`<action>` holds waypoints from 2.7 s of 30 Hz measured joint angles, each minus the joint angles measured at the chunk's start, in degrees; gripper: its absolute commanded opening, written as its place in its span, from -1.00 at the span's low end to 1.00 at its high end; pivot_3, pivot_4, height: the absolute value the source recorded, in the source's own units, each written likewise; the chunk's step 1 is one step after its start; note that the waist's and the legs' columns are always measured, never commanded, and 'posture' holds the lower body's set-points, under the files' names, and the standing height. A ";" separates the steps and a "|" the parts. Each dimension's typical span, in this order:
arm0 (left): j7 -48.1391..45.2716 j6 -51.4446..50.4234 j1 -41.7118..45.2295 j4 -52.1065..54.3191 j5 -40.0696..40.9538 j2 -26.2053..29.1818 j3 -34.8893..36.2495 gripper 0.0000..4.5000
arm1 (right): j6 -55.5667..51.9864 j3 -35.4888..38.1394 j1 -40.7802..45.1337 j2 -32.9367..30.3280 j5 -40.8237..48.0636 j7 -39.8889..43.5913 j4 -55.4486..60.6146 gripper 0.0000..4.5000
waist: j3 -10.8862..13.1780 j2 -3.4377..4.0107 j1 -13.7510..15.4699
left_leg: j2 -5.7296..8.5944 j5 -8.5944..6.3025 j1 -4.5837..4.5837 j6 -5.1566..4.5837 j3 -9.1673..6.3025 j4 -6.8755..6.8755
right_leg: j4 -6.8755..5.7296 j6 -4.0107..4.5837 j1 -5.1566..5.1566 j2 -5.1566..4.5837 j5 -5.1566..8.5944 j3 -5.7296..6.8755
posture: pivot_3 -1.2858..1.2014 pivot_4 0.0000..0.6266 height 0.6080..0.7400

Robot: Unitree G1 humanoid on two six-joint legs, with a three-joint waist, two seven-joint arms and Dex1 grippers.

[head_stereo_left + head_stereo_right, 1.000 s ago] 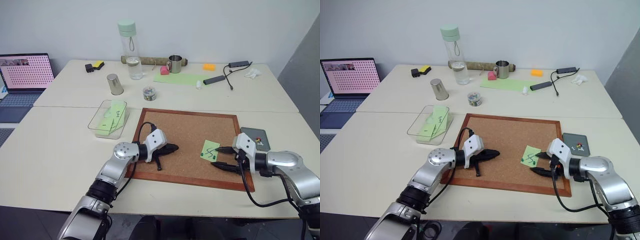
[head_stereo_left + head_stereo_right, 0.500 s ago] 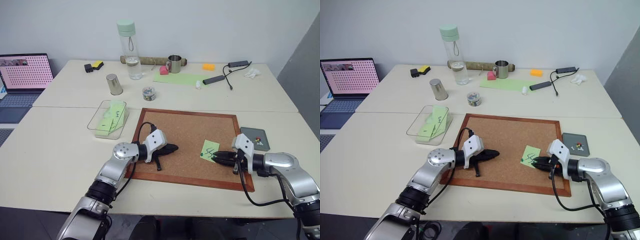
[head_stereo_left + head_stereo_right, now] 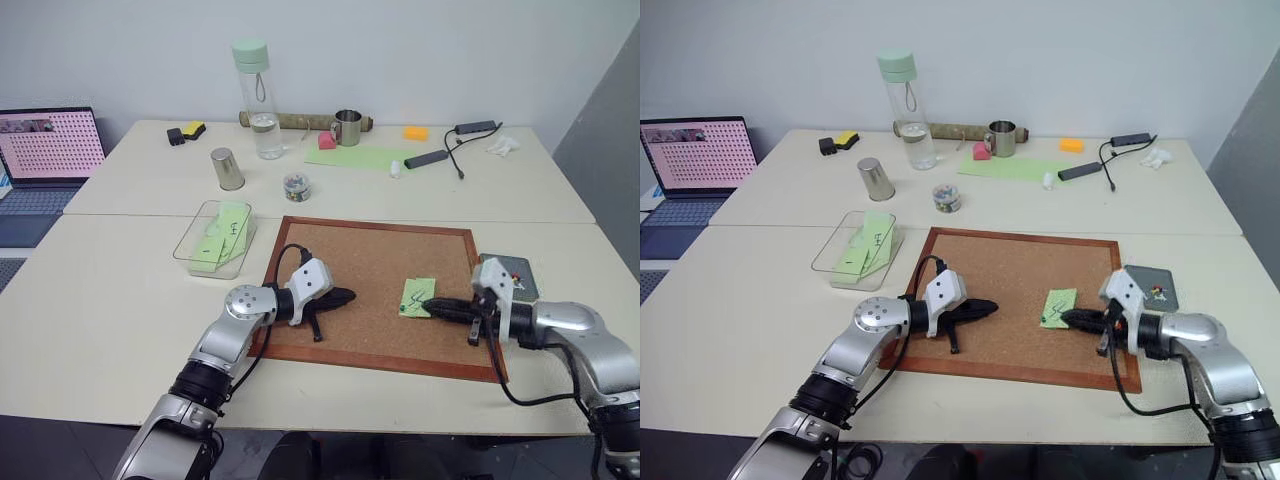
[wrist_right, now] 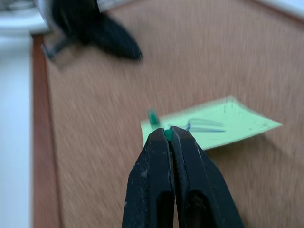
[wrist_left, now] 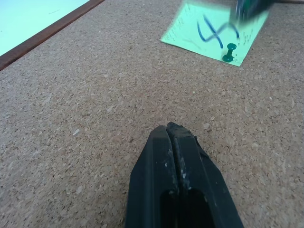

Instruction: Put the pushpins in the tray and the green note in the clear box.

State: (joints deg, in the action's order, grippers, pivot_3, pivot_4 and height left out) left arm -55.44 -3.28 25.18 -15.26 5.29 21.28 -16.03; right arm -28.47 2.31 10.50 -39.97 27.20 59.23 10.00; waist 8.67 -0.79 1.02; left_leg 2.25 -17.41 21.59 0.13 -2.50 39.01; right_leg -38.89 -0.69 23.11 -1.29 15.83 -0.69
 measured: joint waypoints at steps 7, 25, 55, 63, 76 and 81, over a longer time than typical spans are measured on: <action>-0.02 -0.02 -0.09 0.08 0.00 0.01 0.02 -1.00 | -4.96 4.03 -0.01 -0.25 4.16 -2.05 1.40 -0.98 | 0.00 -0.01 0.01 | 0.00 0.00 0.01 0.00 0.00 -0.02 | 0.02 0.00 0.00 0.00 0.00 0.00 | 0.03 -0.52 1.00; 0.40 -0.12 -0.87 0.99 -0.06 0.05 0.15 -1.00 | -3.04 7.67 6.52 -6.21 -10.21 -15.99 -21.99 -0.44 | -0.02 0.02 -0.10 | 0.00 0.00 -0.01 -0.01 0.11 -0.04 | 0.01 0.00 0.00 0.00 0.00 -0.07 | 0.03 -0.52 1.00; 0.84 -1.27 -1.88 3.01 -0.05 0.83 0.05 -1.00 | 4.97 -9.98 2.82 2.24 -11.47 -4.58 -0.81 0.62 | -0.05 -0.05 -0.82 | -0.02 0.00 -0.03 0.01 0.04 -0.04 | 0.04 -0.01 -0.01 0.02 0.01 -0.03 | 0.03 -0.52 1.00; 0.85 -1.88 -2.13 3.68 -0.05 1.02 0.07 -1.00 | 9.21 -10.25 4.17 4.30 -12.54 -4.45 -7.51 0.07 | -0.05 -0.05 -1.00 | -0.02 0.00 -0.04 0.01 0.05 -0.05 | 0.04 0.00 0.00 0.02 0.01 -0.04 | 0.03 -0.52 1.00; 0.94 -2.50 -2.36 4.17 -0.05 1.06 0.09 -1.00 | 13.26 -11.61 4.09 5.16 -13.12 -3.02 -9.37 -0.99 | -0.05 -0.05 -1.01 | -0.02 0.00 -0.04 0.00 0.05 -0.05 | 0.03 -0.01 -0.01 0.02 0.01 -0.04 | 0.03 -0.52 1.00; 0.94 -2.61 -2.42 4.36 -0.05 1.06 0.09 -1.00 | 12.78 -11.39 3.71 4.84 -12.63 -3.00 -8.42 -0.99 | -0.05 -0.05 -1.00 | -0.02 0.00 -0.03 0.00 0.03 -0.04 | 0.03 -0.01 -0.01 0.02 0.01 -0.03 | 0.03 -0.52 1.00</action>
State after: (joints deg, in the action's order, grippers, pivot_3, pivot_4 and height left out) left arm -54.50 -5.89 22.75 -10.90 5.24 22.33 -15.94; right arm -15.68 -9.08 14.21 -35.13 14.57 56.23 1.59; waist 8.62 -0.84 0.02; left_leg 2.23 -17.41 21.56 0.13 -2.46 38.97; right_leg -38.86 -0.70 23.10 -1.26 15.84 -0.72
